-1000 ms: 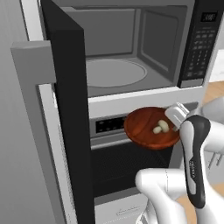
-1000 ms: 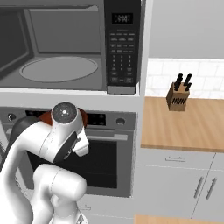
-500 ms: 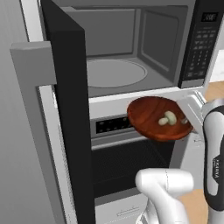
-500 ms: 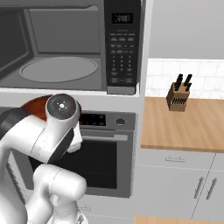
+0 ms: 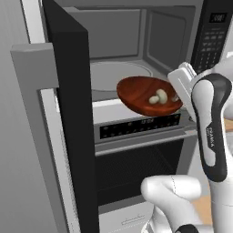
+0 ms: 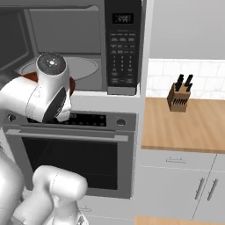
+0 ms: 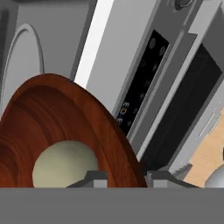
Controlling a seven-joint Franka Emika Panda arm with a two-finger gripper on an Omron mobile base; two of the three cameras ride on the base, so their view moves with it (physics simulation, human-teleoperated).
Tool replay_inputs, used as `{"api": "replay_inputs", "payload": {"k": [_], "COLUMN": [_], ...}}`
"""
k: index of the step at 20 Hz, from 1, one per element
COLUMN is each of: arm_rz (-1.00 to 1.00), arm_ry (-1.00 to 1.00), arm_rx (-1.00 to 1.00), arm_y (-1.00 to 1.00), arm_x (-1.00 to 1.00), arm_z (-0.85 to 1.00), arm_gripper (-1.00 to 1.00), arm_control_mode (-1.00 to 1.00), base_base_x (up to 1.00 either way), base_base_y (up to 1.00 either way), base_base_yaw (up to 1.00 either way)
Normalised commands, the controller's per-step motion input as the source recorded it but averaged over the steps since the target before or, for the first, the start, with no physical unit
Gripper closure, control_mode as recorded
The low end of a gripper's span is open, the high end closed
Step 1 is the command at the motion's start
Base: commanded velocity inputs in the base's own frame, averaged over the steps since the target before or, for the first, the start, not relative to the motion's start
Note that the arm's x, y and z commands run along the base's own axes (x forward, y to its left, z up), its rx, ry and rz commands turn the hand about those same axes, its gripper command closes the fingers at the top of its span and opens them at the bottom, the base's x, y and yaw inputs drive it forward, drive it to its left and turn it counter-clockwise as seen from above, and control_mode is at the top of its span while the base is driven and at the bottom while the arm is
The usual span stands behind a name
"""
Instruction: Pick the mushroom from the sink and place it in the bowl. Then pick the bowl and place it in the microwave. Then close the microwave door and press the start button.
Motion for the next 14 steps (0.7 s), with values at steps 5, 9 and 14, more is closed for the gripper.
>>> {"api": "replay_inputs", "payload": {"k": [5, 9, 14], "arm_rz": [-0.14, -0.15, -0.09], "arm_ry": [0.0, 0.0, 0.02], "arm_rx": [0.01, 0.04, 0.03], "arm_y": [0.63, 0.5, 0.24], "arm_x": [0.82, 0.89, 0.84], "arm_z": [0.1, 0.2, 0.22], "arm_gripper": [1.0, 1.0, 1.0], "arm_control_mode": [-1.0, -1.0, -1.0], "base_base_x": [0.0, 0.0, 0.0], "base_base_y": [0.0, 0.0, 0.0], "base_base_yaw": [0.0, 0.0, 0.0]}}
